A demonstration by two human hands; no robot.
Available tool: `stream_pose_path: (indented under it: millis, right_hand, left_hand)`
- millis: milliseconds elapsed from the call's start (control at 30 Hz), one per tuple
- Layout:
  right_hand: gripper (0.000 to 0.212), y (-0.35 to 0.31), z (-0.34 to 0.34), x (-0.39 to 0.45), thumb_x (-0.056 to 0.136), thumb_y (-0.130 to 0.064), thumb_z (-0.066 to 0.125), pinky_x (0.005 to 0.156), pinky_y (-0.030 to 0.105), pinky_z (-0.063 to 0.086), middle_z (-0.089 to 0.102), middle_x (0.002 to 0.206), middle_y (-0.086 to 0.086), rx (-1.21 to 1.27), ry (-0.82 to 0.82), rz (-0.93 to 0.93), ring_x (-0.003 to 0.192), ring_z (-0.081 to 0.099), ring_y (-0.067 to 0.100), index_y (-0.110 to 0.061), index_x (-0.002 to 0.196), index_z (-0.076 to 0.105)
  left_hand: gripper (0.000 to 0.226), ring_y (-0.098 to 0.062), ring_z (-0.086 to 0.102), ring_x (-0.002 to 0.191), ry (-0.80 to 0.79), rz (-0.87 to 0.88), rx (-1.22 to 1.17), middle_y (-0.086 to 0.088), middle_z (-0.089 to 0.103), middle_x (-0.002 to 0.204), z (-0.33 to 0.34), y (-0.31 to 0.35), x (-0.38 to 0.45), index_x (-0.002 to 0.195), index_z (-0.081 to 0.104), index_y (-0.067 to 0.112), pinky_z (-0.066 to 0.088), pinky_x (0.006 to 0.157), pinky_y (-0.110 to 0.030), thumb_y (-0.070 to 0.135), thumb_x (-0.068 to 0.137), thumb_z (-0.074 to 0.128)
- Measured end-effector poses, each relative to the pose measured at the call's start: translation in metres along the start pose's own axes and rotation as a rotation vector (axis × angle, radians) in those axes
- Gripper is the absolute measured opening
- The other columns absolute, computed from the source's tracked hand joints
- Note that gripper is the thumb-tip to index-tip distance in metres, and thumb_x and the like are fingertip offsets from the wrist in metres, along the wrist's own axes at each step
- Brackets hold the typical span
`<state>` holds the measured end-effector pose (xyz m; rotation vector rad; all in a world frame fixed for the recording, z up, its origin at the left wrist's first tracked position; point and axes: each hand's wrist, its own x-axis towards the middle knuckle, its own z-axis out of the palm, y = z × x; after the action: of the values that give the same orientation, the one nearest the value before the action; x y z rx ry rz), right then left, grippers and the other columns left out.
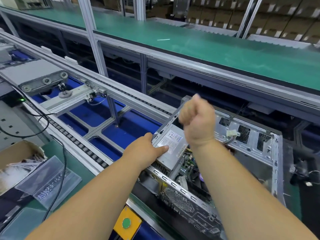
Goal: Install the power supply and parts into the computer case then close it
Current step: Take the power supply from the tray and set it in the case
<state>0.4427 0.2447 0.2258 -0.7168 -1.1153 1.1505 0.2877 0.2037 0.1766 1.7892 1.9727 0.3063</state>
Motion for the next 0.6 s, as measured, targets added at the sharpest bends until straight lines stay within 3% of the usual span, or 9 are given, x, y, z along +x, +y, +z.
stream_pose_path:
  millis: [100, 167, 267, 333, 433, 533, 600]
  right_hand:
    - [0.054, 0.038, 0.016, -0.019, 0.096, -0.016, 0.042, 0.056, 0.029, 0.025, 0.030, 0.044, -0.007, -0.189, -0.050, 0.185, 0.046, 0.026, 0.014, -0.024, 0.043, 0.037]
    - [0.053, 0.035, 0.021, -0.014, 0.095, -0.020, 0.043, 0.054, 0.028, 0.025, 0.029, 0.045, -0.006, -0.190, -0.080, 0.131, 0.047, 0.025, 0.016, -0.025, 0.042, 0.036]
    - [0.045, 0.007, 0.012, 0.002, 0.090, -0.031, 0.046, 0.051, 0.024, 0.026, 0.026, 0.049, -0.003, -0.193, 0.044, -0.001, 0.050, 0.023, 0.018, -0.024, 0.047, 0.033]
    - [0.043, 0.000, -0.002, 0.001, 0.091, -0.037, 0.046, 0.050, 0.024, 0.025, 0.027, 0.053, -0.005, -0.375, 0.196, 0.021, 0.053, 0.025, 0.016, -0.022, 0.053, 0.031]
    - [0.030, 0.013, -0.024, -0.002, 0.092, -0.030, 0.047, 0.058, 0.029, 0.028, 0.036, 0.063, -0.006, -0.741, 0.274, 0.263, 0.060, 0.033, 0.017, -0.021, 0.066, 0.037]
    - [0.016, 0.027, -0.035, -0.006, 0.090, -0.019, 0.051, 0.066, 0.033, 0.032, 0.043, 0.070, 0.002, -0.871, 0.171, 0.491, 0.065, 0.039, 0.021, -0.018, 0.074, 0.052]
    - [0.020, 0.028, -0.038, -0.010, 0.090, -0.024, 0.050, 0.068, 0.031, 0.040, 0.060, 0.090, -0.001, -0.977, 0.124, 0.522, 0.079, 0.056, 0.021, -0.020, 0.103, 0.065]
  left_hand:
    - [0.057, -0.014, 0.054, 0.078, 0.059, 0.000, 0.052, 0.009, 0.055, 0.088, 0.000, -0.001, 0.000, 0.120, 0.044, 0.026, 0.041, 0.058, -0.031, 0.071, 0.084, 0.046]
    - [0.048, -0.012, 0.054, 0.073, 0.088, 0.011, 0.068, 0.008, 0.056, 0.082, 0.000, -0.003, 0.002, 0.110, 0.046, 0.028, 0.044, 0.057, -0.031, 0.069, 0.086, 0.045]
    - [0.050, -0.012, 0.054, 0.072, 0.077, 0.025, 0.080, 0.009, 0.055, 0.083, 0.002, -0.005, 0.004, 0.115, 0.045, 0.028, 0.038, 0.054, -0.030, 0.069, 0.087, 0.043]
    - [0.054, -0.012, 0.054, 0.074, 0.064, 0.036, 0.054, 0.009, 0.054, 0.086, 0.003, -0.006, 0.004, 0.120, 0.044, 0.027, 0.037, 0.054, -0.029, 0.070, 0.087, 0.041]
    - [0.053, -0.011, 0.055, 0.076, 0.056, 0.046, 0.001, 0.009, 0.055, 0.089, 0.004, -0.009, 0.004, 0.118, 0.046, 0.027, 0.042, 0.058, -0.031, 0.070, 0.087, 0.042]
    - [0.053, -0.011, 0.055, 0.078, 0.049, 0.051, -0.024, 0.010, 0.056, 0.092, 0.002, -0.009, 0.002, 0.119, 0.047, 0.028, 0.043, 0.061, -0.031, 0.070, 0.087, 0.042]
    - [0.054, -0.012, 0.054, 0.081, 0.049, 0.046, -0.037, 0.012, 0.054, 0.095, 0.002, -0.009, 0.001, 0.121, 0.047, 0.028, 0.043, 0.065, -0.031, 0.069, 0.086, 0.044]
